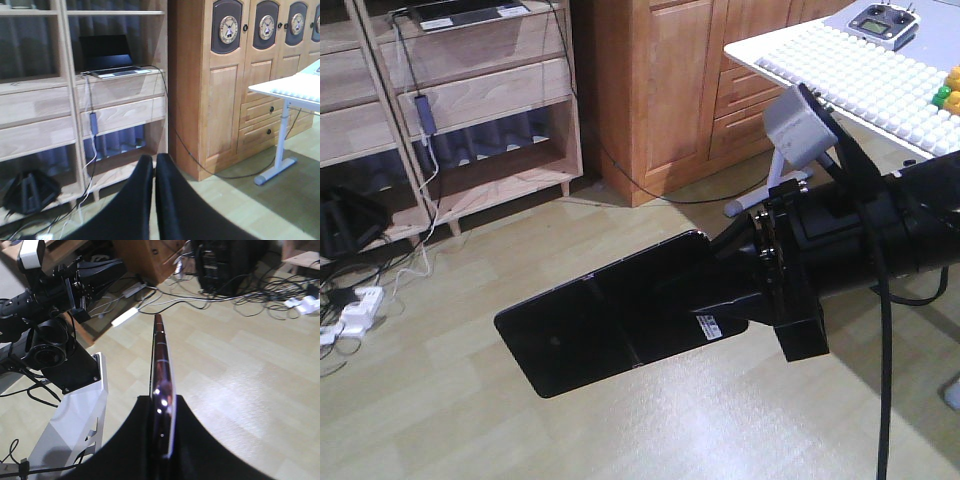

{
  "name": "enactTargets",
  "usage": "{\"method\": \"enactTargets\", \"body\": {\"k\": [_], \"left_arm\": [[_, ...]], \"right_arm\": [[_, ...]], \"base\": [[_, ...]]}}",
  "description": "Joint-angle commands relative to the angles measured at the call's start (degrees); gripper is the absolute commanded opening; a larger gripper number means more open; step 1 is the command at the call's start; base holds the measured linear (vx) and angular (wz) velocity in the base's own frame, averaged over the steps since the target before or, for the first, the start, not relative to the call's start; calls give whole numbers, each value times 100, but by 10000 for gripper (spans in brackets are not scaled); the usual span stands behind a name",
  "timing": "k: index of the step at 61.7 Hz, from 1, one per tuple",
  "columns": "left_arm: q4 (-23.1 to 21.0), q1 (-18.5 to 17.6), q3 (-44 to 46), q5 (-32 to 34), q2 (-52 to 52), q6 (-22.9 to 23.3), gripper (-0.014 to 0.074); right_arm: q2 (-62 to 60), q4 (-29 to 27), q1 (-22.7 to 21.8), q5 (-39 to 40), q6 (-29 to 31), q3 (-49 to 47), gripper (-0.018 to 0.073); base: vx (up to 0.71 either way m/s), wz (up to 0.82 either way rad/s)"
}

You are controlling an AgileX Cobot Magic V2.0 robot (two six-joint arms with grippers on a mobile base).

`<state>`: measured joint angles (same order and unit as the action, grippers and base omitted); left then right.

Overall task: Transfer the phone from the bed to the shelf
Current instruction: 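Drive to the wooden shelf holding the phone in the right gripper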

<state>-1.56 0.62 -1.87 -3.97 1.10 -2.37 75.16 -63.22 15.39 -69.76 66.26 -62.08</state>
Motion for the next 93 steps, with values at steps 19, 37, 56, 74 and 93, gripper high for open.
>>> {"method": "enactTargets", "body": {"k": [19, 37, 56, 74, 93], "left_arm": [[-56, 13, 143, 435, 34, 50, 1], [-56, 13, 143, 435, 34, 50, 1], [-56, 13, 143, 435, 34, 50, 1], [-56, 13, 143, 435, 34, 50, 1], [-56, 13, 143, 435, 34, 50, 1]], "right_arm": [[-170, -472, 4, -397, 38, -125, -2], [-170, -472, 4, -397, 38, -125, -2], [-170, -472, 4, -397, 38, -125, -2], [-170, -472, 4, -388, 38, -125, -2], [-170, -472, 4, -388, 38, -125, -2]], "base": [[51, -10], [51, -7], [51, 11], [51, 32], [46, 36]]}}
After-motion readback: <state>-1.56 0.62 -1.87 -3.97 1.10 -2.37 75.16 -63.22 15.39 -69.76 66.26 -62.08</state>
